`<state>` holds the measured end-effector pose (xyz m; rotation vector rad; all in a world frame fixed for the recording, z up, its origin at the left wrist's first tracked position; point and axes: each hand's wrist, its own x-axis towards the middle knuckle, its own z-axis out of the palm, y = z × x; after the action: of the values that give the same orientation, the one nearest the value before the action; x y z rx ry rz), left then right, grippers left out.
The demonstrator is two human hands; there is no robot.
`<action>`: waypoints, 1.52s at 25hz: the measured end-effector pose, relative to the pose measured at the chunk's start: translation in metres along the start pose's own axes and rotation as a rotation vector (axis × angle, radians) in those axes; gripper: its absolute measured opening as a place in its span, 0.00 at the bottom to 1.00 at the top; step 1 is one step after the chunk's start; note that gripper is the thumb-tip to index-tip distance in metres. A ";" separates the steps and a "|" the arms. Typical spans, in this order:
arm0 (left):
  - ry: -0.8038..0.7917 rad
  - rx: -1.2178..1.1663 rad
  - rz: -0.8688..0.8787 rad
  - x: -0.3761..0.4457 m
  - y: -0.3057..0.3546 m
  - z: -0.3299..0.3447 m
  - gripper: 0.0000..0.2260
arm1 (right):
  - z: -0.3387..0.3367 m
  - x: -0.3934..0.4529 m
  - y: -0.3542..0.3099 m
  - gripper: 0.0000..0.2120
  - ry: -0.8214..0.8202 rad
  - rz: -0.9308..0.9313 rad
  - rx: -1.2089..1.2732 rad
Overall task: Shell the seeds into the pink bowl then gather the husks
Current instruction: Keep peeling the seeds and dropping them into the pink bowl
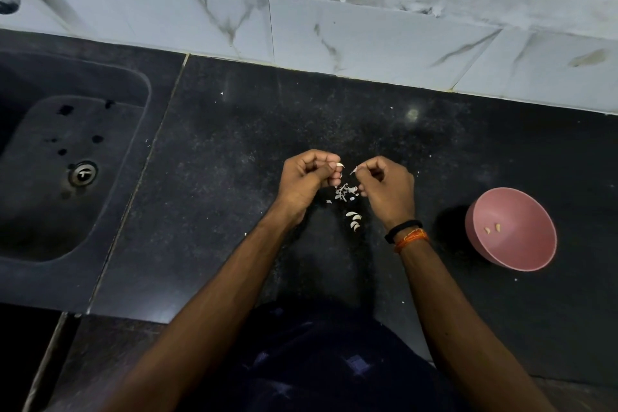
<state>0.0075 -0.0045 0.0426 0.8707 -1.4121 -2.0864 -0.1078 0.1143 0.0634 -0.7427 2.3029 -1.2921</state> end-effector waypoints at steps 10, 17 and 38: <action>0.026 0.072 0.014 0.001 -0.003 0.000 0.04 | -0.002 0.004 0.004 0.06 -0.110 -0.102 -0.216; 0.016 0.073 0.025 -0.001 0.000 0.001 0.04 | 0.000 0.003 -0.001 0.04 -0.152 -0.056 0.040; -0.086 -0.148 -0.269 -0.002 0.011 -0.002 0.07 | -0.001 -0.001 -0.009 0.07 -0.159 0.037 0.243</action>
<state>0.0108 -0.0077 0.0525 0.9645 -1.2184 -2.4201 -0.1056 0.1117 0.0714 -0.6901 1.9830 -1.4105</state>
